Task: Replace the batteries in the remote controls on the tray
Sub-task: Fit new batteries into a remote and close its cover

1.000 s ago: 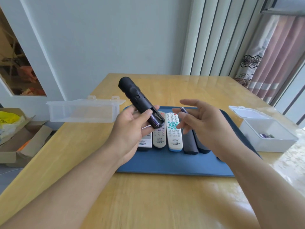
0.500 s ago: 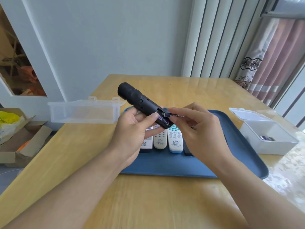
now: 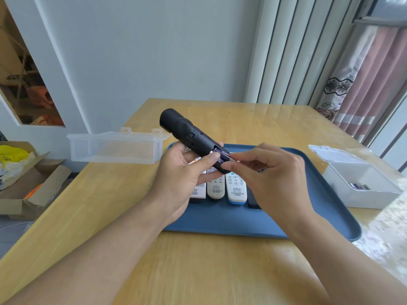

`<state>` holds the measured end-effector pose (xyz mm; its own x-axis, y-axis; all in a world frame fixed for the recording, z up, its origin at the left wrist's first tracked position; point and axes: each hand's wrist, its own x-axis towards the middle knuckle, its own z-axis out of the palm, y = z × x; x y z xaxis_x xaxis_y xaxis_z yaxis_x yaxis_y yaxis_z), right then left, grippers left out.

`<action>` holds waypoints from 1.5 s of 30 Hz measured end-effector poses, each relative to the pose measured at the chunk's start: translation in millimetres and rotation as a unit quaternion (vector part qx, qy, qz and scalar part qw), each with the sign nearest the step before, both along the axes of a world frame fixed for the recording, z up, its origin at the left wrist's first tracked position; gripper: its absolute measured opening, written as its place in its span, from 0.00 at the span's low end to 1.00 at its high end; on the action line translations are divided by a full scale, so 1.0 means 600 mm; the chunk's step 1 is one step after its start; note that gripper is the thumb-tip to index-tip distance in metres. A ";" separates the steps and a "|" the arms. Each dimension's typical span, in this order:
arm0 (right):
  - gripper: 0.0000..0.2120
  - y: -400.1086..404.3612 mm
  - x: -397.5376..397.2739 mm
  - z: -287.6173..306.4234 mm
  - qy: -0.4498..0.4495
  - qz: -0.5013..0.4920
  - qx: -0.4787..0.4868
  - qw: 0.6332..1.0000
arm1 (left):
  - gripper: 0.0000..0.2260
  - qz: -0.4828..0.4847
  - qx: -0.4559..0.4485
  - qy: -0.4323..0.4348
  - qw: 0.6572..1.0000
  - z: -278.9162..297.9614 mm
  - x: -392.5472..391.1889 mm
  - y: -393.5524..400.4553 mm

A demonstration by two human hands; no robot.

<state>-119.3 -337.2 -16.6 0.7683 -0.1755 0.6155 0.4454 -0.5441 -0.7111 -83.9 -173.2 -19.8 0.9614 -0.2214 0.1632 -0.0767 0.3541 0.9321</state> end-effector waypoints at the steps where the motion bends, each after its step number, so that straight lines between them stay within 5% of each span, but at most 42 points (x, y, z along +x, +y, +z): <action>1: 0.08 -0.002 0.001 0.000 0.002 0.000 -0.003 1.000 | 0.10 -0.001 0.003 0.000 1.000 0.000 0.000 0.000; 5: 0.09 -0.002 0.001 0.001 0.034 0.012 -0.013 0.999 | 0.11 0.003 0.011 0.003 1.000 -0.001 0.003 0.001; 15: 0.17 0.002 0.002 0.004 0.186 0.065 0.145 0.970 | 0.08 -0.001 0.016 -0.001 1.000 -0.002 0.005 0.003; 24: 0.08 -0.001 -0.001 0.012 0.186 0.075 0.046 0.979 | 0.07 0.027 -0.008 0.025 0.999 0.001 0.015 0.012; 38: 0.11 -0.008 0.007 0.010 0.278 0.141 0.249 0.917 | 0.12 -0.011 0.049 0.003 0.999 0.001 0.017 0.017; 45: 0.11 -0.011 0.009 0.016 0.276 0.103 0.163 0.941 | 0.10 -0.005 0.052 0.011 0.999 -0.004 0.017 0.015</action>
